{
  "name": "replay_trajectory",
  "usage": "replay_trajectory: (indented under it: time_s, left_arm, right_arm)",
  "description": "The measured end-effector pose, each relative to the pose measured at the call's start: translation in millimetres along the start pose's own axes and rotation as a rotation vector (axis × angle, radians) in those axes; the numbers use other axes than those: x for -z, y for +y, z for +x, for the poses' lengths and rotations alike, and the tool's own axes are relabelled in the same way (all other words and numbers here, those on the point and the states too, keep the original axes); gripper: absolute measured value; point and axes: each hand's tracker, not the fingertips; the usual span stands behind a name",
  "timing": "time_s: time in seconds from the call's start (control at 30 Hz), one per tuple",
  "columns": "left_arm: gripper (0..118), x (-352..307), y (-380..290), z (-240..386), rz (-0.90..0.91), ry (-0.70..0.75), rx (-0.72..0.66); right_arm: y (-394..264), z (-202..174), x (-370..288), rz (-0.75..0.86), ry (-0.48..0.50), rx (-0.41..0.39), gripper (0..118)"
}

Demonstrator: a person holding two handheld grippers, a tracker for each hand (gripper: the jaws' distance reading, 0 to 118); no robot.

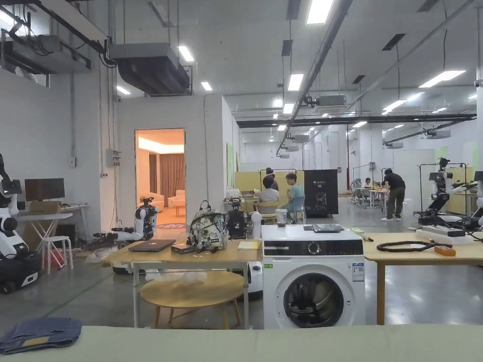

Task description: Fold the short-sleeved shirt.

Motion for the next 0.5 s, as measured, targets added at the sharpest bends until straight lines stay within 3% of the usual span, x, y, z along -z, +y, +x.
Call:
replay_trajectory:
  time_s: [0.5]
  left_arm:
    - [0,-0.1,0.4,-2.2,0.019,-0.036,-0.024]
  right_arm:
    - [2.2,-6.2,1.5,0.011,-0.002,-0.005,0]
